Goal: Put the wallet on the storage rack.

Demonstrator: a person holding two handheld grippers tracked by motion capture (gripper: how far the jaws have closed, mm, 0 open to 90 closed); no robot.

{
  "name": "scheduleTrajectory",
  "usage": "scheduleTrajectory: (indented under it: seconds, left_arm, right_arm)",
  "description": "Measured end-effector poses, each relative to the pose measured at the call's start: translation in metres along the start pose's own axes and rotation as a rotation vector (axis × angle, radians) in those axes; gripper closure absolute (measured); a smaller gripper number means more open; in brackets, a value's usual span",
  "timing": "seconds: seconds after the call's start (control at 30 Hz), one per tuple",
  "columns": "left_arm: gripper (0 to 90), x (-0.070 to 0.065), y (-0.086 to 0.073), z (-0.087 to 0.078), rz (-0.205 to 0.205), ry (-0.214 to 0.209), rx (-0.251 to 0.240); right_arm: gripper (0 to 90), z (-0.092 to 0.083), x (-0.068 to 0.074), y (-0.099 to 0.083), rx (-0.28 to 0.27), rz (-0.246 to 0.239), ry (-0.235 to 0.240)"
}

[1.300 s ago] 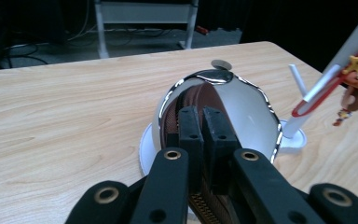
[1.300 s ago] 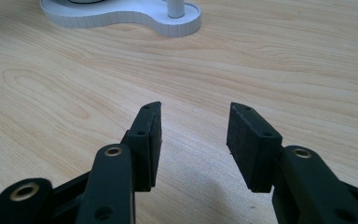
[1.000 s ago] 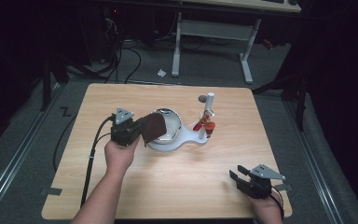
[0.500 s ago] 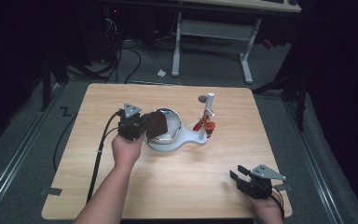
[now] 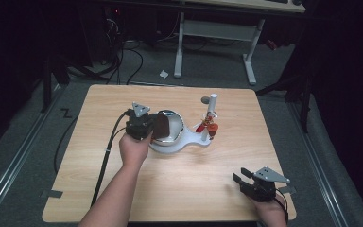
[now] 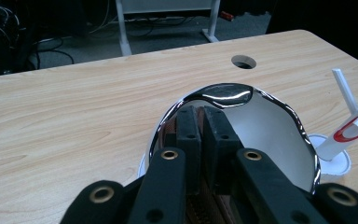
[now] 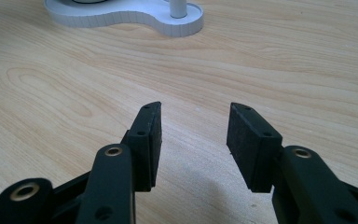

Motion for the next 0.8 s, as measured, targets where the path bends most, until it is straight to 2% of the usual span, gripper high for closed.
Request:
scheduleTrajectory:
  seconds: [0.23,0.4,0.53,0.8]
  left_arm:
    - [71.3,-0.001,0.001,0.0,-0.006,-0.018,-0.007]
    - [65.1,-0.002,0.0,-0.001,-0.005,-0.036,-0.015]
    - [55.0,-0.002,0.001,-0.004,-0.02,-0.066,-0.03]
    - [46.8,0.003,0.004,-0.016,-0.002,-0.073,-0.053]
  right_arm:
    - [55.4,0.0,0.001,0.0,0.002,-0.001,0.002]
    - [55.3,0.0,0.001,0.0,0.003,-0.002,0.003]
    - [55.1,0.001,0.001,0.0,0.004,-0.002,0.004]
    - [54.9,0.001,0.002,-0.001,0.011,0.001,0.004]
Point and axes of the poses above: each handheld gripper's, and its own axes: z roughly forward along the jaws, y roughly out of its top, x roughly to its left, the point moved 9 cm from there along z, roughly forward along the jaws, and after that the axes turned 4 degrees about -y, right-handed, at the moved point
